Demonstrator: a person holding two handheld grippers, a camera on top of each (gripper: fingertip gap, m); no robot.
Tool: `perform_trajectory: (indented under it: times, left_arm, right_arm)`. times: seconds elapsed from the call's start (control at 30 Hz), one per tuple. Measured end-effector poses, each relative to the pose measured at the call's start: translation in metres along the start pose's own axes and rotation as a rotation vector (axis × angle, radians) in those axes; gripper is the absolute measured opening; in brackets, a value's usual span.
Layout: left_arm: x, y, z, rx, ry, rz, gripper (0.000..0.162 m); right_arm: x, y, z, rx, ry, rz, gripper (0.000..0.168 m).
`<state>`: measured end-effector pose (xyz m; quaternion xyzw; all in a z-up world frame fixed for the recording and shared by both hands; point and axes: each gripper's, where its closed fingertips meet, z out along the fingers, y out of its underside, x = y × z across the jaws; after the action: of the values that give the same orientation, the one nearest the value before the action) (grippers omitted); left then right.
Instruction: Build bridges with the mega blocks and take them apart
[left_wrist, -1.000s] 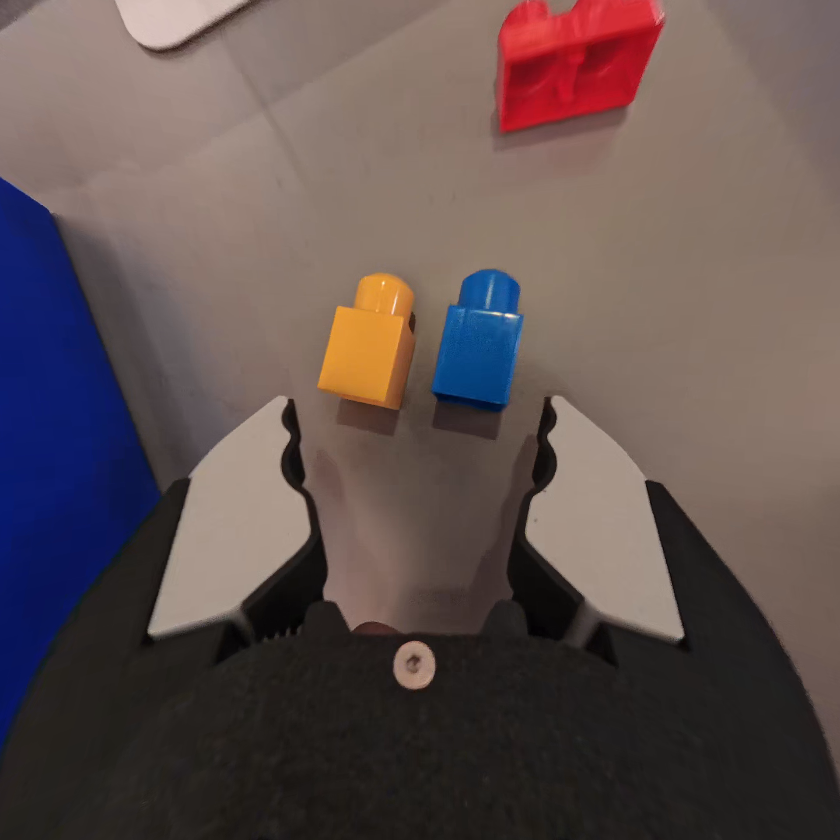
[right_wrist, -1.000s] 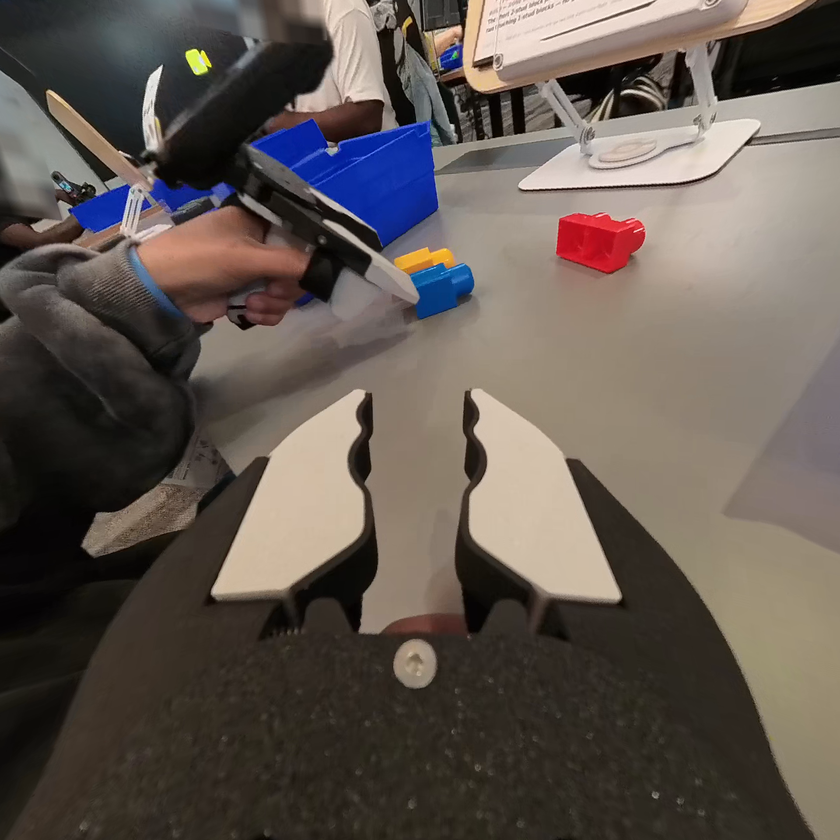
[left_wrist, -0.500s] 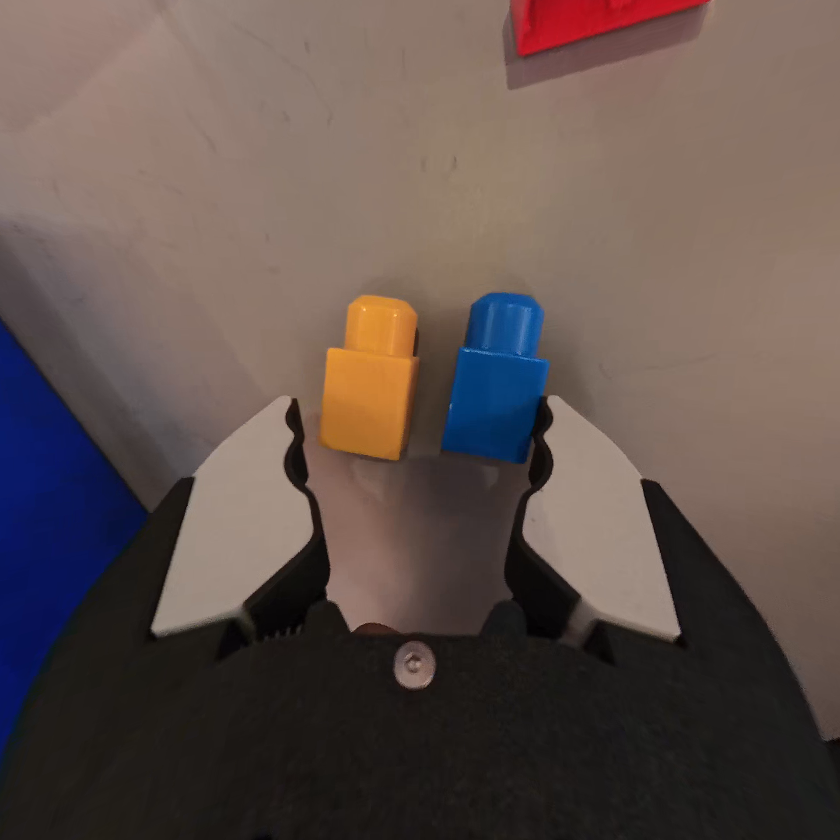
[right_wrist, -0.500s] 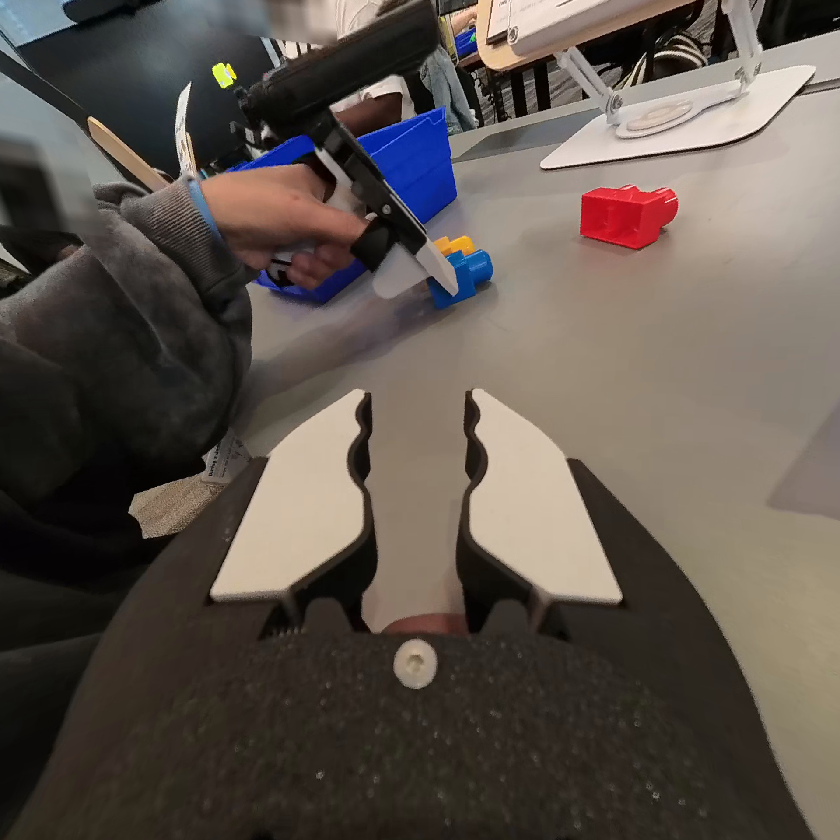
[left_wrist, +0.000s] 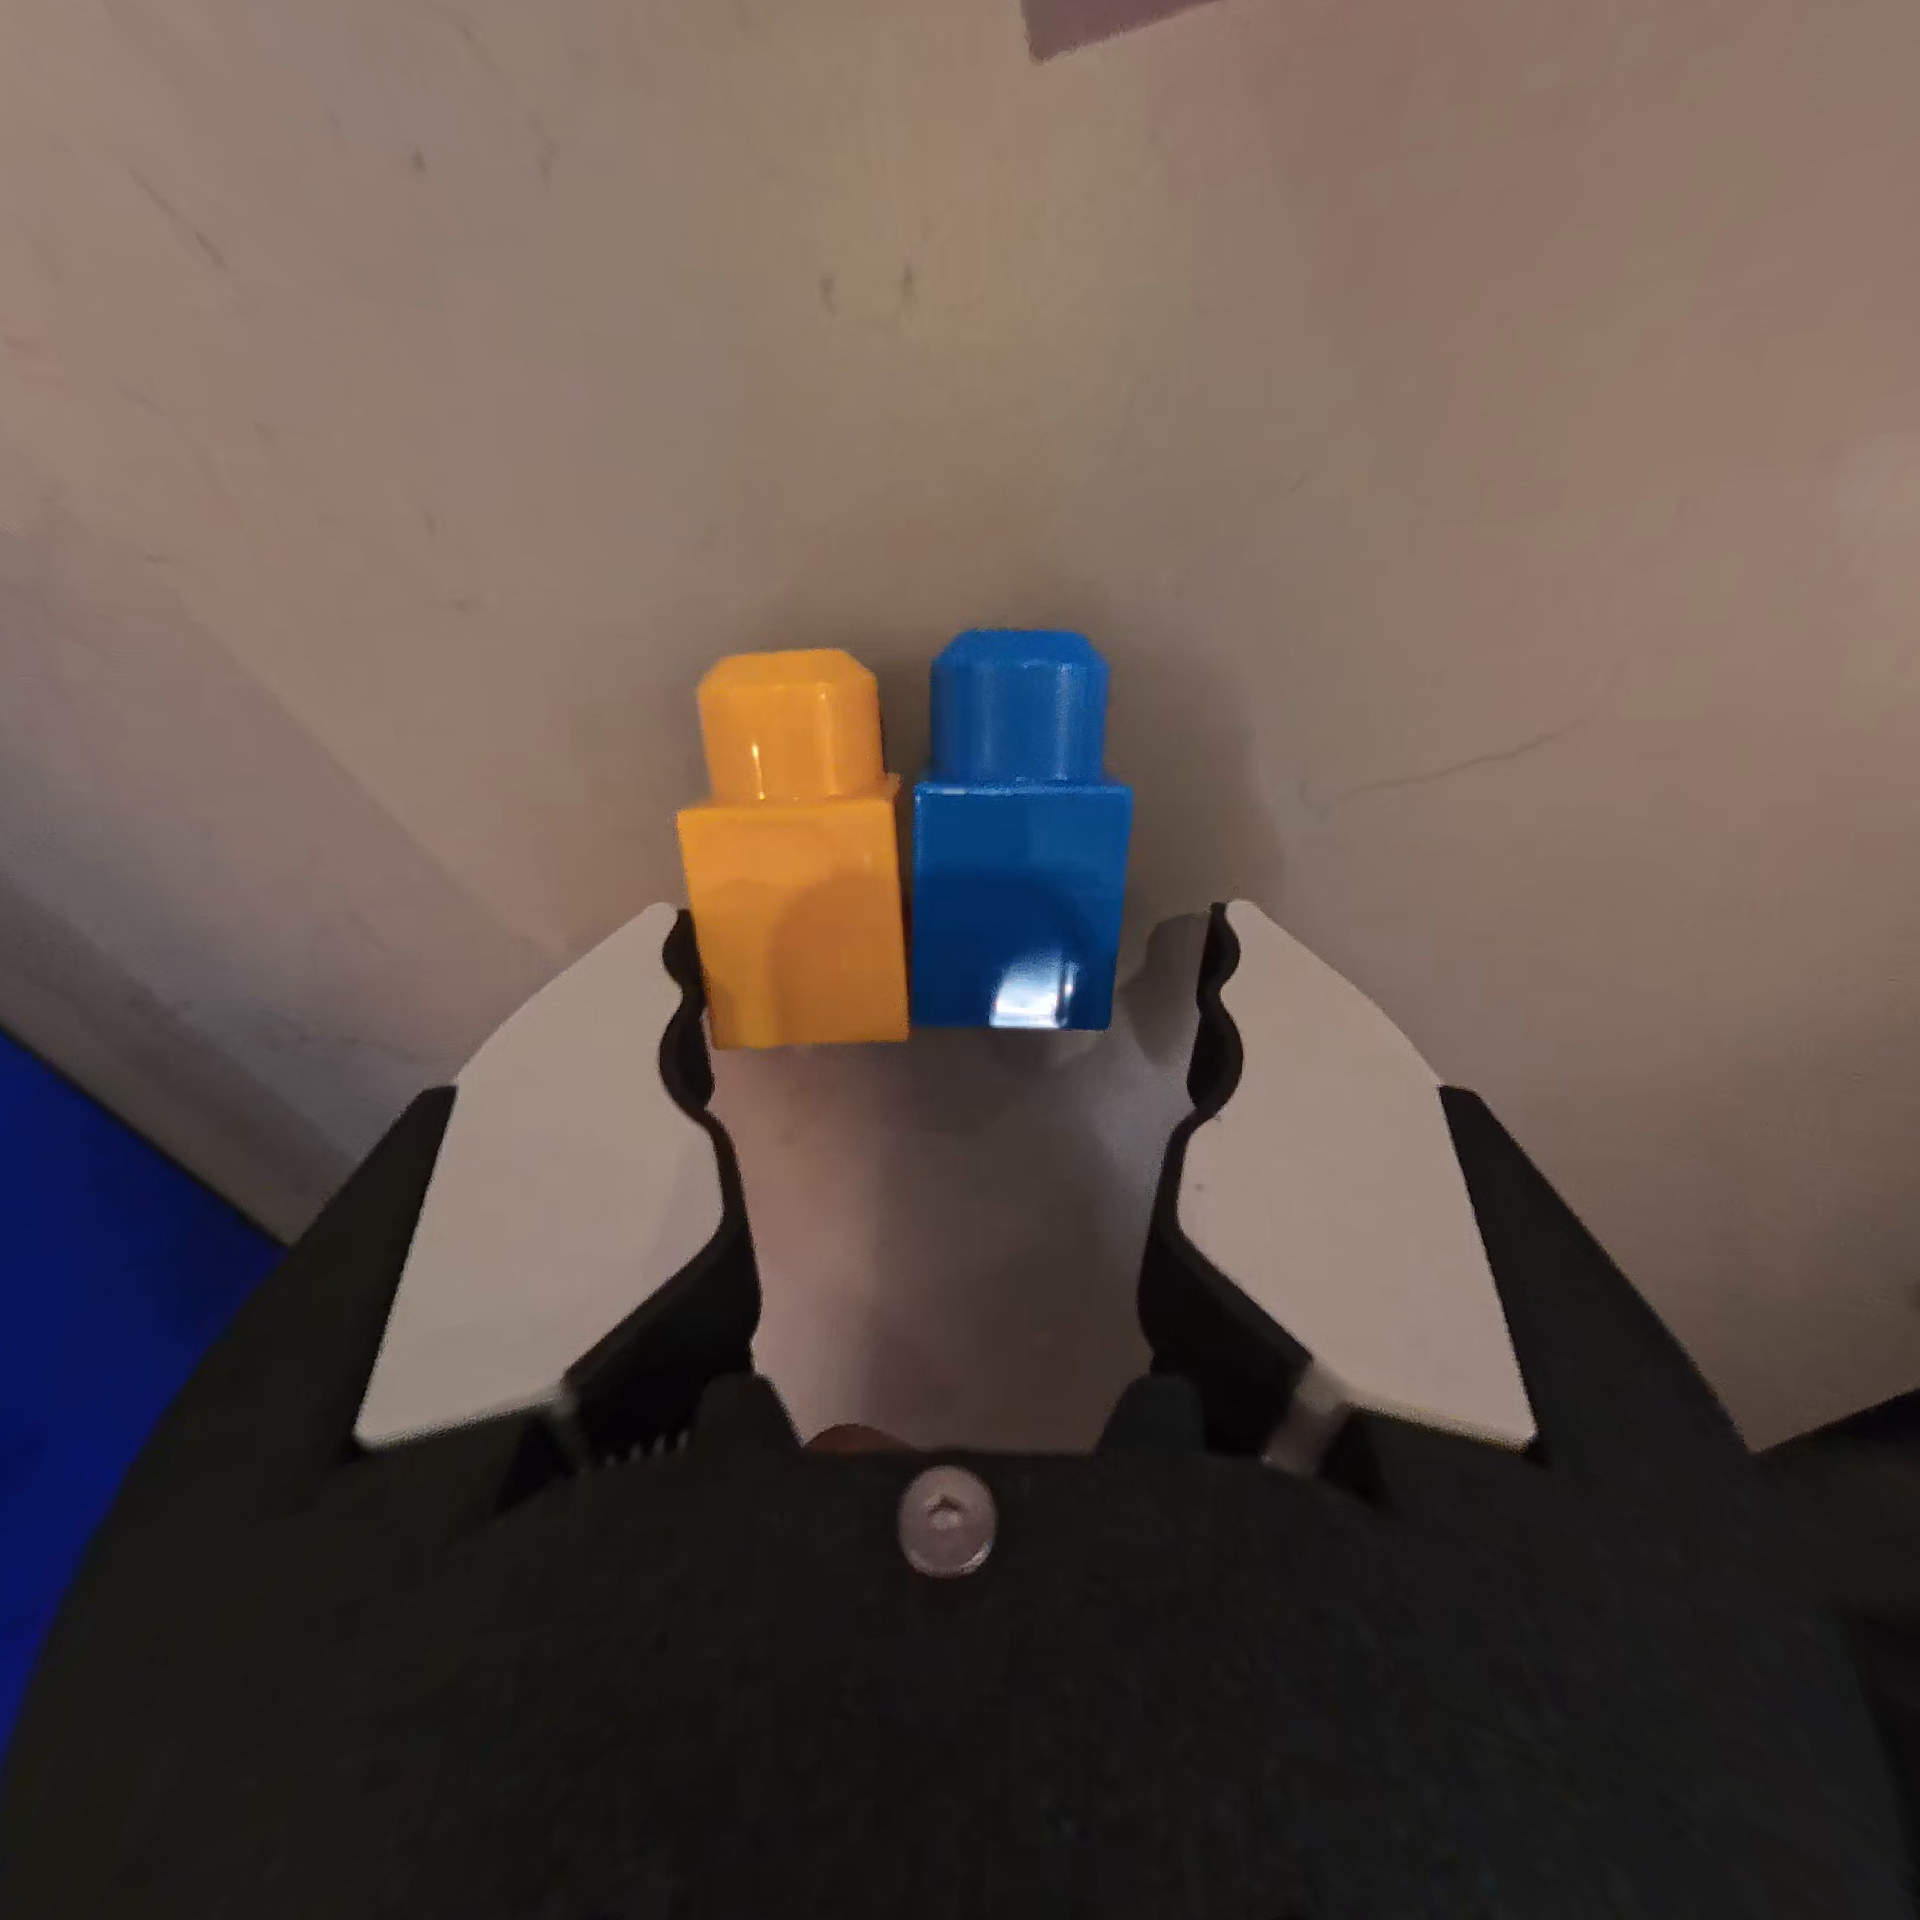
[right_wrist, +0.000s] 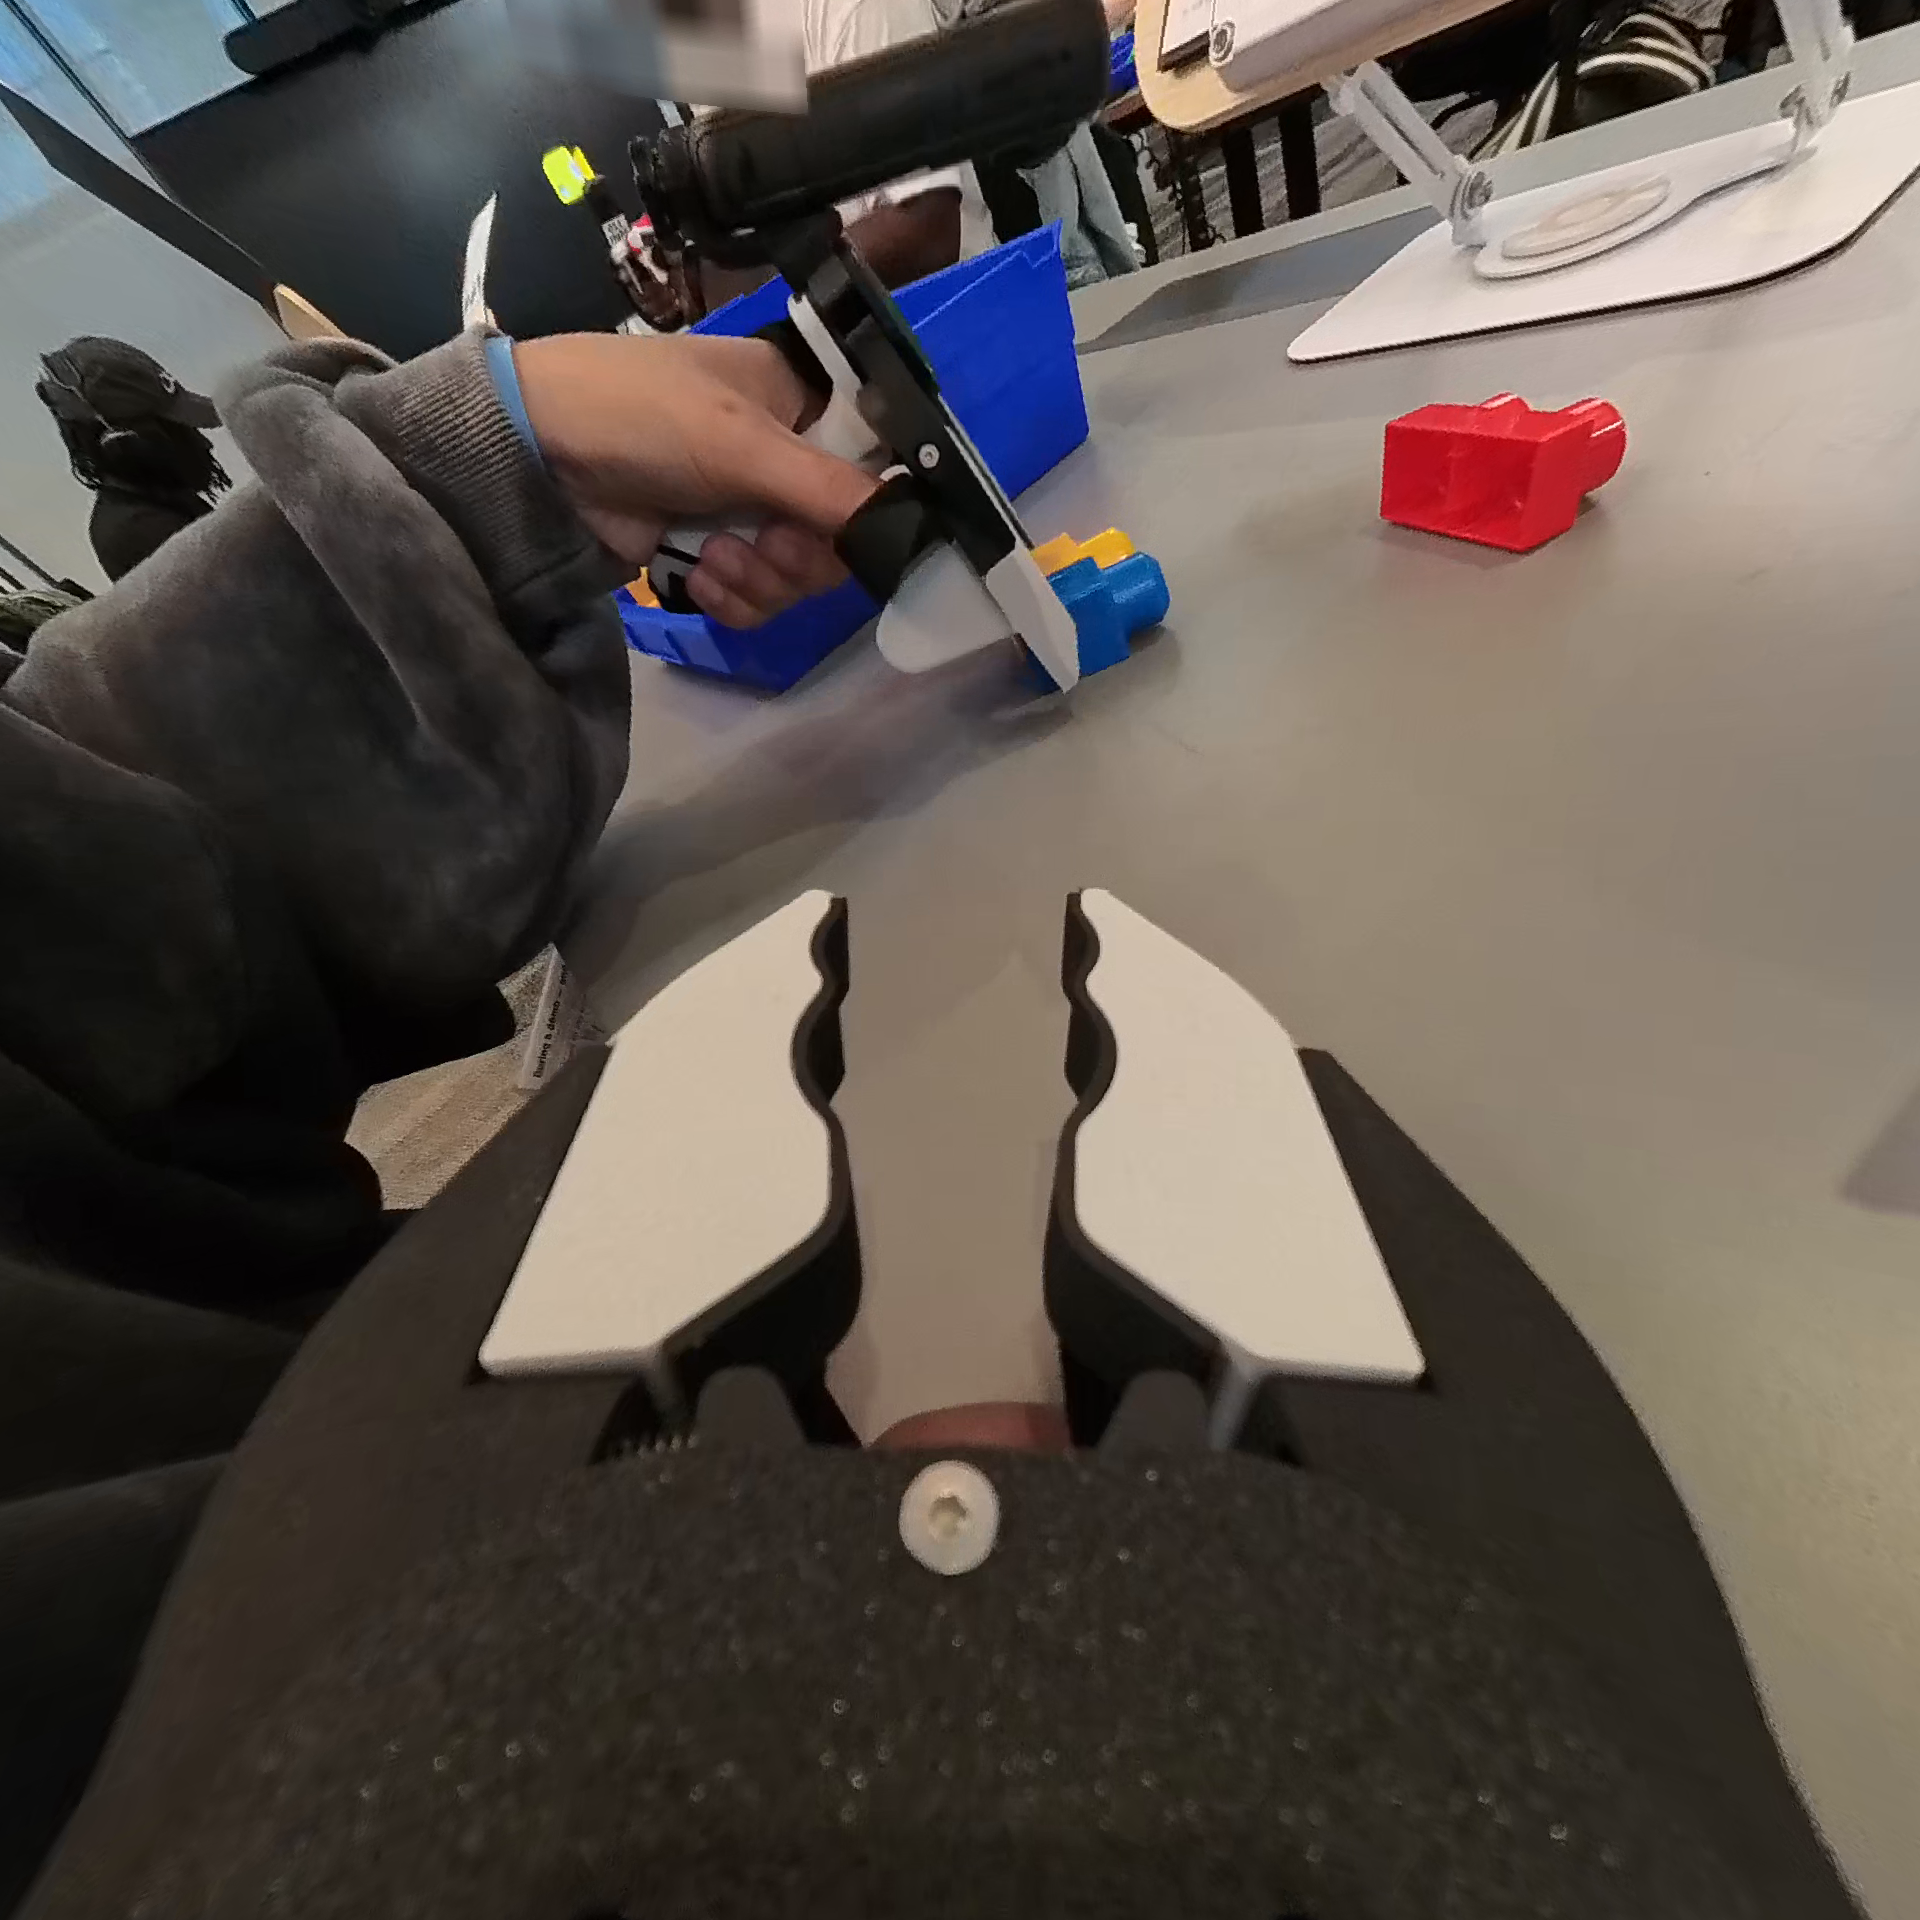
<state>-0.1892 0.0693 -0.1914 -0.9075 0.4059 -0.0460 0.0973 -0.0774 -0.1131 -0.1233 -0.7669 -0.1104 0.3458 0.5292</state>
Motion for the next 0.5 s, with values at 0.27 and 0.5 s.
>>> perform_trajectory:
  times: [0.27,0.5]
  left_arm:
    - [-0.012,0.003,0.001,-0.039,-0.070,-0.005,0.086]
    - [-0.014,-0.001,0.003,-0.079,-0.101,-0.008,0.085]
  right_arm:
    - [-0.001,0.000,0.000,-0.002,-0.008,0.009,0.040]
    - [-0.004,0.001,0.000,-0.010,-0.021,0.014,0.042]
